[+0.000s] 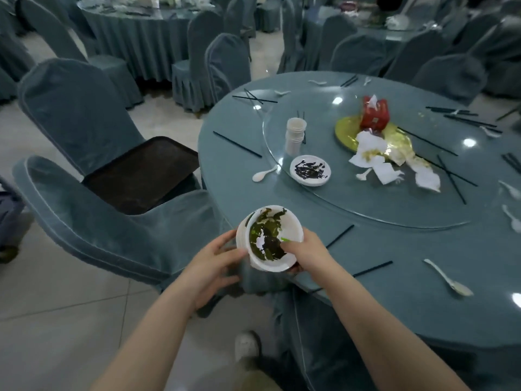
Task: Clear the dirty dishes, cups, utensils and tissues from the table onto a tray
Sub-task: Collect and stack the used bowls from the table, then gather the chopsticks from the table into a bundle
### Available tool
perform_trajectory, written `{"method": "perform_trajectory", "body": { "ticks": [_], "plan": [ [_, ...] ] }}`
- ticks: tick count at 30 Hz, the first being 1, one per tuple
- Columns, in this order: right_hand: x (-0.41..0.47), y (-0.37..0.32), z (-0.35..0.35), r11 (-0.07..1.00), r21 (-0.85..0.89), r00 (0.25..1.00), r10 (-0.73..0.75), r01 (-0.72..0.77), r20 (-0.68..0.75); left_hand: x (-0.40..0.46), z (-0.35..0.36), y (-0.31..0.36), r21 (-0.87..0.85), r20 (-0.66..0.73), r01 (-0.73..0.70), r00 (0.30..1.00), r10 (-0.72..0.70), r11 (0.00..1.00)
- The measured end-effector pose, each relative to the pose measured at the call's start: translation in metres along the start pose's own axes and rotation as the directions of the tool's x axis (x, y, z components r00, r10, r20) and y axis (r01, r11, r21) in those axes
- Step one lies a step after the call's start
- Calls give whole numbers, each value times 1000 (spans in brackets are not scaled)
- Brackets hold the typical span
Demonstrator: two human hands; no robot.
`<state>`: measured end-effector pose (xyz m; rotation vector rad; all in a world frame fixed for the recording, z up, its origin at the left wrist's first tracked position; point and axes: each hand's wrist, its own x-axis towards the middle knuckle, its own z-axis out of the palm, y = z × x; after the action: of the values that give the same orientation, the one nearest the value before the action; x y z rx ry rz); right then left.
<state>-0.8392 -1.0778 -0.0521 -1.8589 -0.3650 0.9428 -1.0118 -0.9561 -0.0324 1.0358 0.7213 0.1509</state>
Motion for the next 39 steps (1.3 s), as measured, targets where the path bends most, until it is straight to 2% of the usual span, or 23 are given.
{"method": "perform_trajectory", "body": {
  "ticks": [6, 9, 13, 16, 18, 22, 24, 26, 28, 30, 31, 32, 34, 35, 36, 37, 39],
  "plan": [
    [90, 9, -56, 932, 363, 951, 123, -13, -282, 106, -4, 40, 15, -159, 53, 986, -50, 998],
    [129, 13, -86, 850, 526, 878, 271, -26, -394, 156, 1, 60, 73, -173, 77, 983, -64, 994],
    [169, 17, -121, 745, 667, 765, 415, 24, -492, 212, 6, 79, 89, -229, 32, 973, -11, 995],
    [186, 22, -142, 696, 718, 688, 518, 6, -508, 238, 7, 82, 78, -255, 51, 967, -30, 996],
    [199, 23, -151, 666, 746, 667, 555, 2, -497, 251, 8, 81, 120, -236, 78, 971, -48, 990],
    [218, 11, -154, 651, 759, 694, 549, -5, -466, 270, 7, 80, 196, -264, 102, 963, -48, 975],
    [220, 11, -152, 656, 752, 713, 558, -65, -425, 278, 4, 75, 182, -276, 119, 959, -65, 976],
    [214, 19, -148, 673, 727, 699, 585, -135, -411, 287, 3, 68, 191, -266, 137, 960, -83, 972],
    [199, 35, -140, 702, 696, 691, 579, -152, -433, 295, 1, 56, 299, -238, 149, 968, -77, 942],
    [178, 56, -131, 754, 640, 676, 549, -148, -491, 301, -5, 44, 537, -176, 101, 984, -5, 837],
    [167, 67, -128, 792, 589, 661, 530, -162, -531, 304, -9, 37, 670, -115, 57, 993, 28, 741],
    [155, 77, -126, 829, 526, 643, 509, -189, -572, 307, -12, 32, 797, -38, 12, 999, 30, 604],
    [130, 95, -123, 895, 341, 608, 445, -286, -657, 312, -17, 21, 968, 90, -74, 994, -59, 240],
    [117, 102, -121, 911, 227, 600, 400, -345, -693, 313, -19, 17, 991, 124, -116, 987, -106, 71],
    [105, 108, -119, 910, 115, 598, 352, -397, -720, 314, -19, 15, 986, 147, -156, 980, -133, -58],
    [93, 114, -117, 899, 13, 597, 303, -439, -743, 315, -18, 15, 972, 164, -185, 976, -143, -143],
    [74, 122, -112, 863, -121, 600, 234, -490, -765, 317, -16, 19, 945, 190, -222, 970, -152, -240]
  ]
}}
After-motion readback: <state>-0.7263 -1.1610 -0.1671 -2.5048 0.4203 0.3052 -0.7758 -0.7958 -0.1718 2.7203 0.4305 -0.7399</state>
